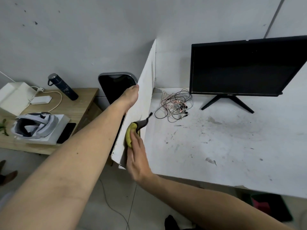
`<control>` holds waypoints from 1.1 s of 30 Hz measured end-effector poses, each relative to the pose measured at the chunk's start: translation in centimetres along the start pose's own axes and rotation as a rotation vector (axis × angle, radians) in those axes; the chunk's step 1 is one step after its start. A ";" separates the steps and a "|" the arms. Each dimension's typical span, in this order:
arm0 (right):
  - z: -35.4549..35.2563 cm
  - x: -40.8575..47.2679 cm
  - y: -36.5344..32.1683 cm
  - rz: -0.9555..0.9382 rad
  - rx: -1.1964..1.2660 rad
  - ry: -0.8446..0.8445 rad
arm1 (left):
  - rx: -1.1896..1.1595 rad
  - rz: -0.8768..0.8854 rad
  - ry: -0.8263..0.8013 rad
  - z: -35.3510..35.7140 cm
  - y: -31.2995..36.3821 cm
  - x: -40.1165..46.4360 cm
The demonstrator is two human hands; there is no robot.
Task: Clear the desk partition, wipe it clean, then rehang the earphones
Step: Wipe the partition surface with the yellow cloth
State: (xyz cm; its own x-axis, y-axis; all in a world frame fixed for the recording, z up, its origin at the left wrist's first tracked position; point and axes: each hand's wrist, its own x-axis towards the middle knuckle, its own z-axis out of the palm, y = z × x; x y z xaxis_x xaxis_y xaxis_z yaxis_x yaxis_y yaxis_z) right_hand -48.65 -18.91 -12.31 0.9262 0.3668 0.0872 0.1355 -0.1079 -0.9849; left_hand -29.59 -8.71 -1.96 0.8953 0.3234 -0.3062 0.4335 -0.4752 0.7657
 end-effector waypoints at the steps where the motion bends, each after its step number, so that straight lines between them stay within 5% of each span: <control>1: -0.1 -0.8 0.2 -0.100 -0.019 -0.013 | 0.002 -0.002 0.003 0.0 -0.1 0.2; 6: -0.5 -2.9 3.3 -0.421 -0.122 -0.152 | 0.010 0.005 0.024 -0.3 -0.2 0.0; 13: -0.8 -0.9 6.0 -0.003 -0.087 -0.240 | -0.045 0.004 0.019 -0.7 -0.9 0.8; 21: -0.7 4.9 5.8 0.697 0.015 -0.244 | -0.053 -0.002 0.013 -0.5 -1.3 1.6; 26: -1.5 9.3 4.7 0.821 0.141 -0.136 | -0.034 -0.008 0.018 -0.4 -1.3 1.8; 33: -3.8 15.0 0.9 0.697 0.364 0.066 | -0.018 -0.015 0.037 -0.5 -1.2 1.6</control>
State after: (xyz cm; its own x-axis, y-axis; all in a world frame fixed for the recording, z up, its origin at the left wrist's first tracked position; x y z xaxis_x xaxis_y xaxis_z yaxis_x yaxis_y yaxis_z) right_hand -33.33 -17.00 -11.33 0.7755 0.2694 -0.5710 -0.5975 0.0209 -0.8016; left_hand -28.75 -7.20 -3.12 0.8843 0.3603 -0.2968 0.4444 -0.4550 0.7717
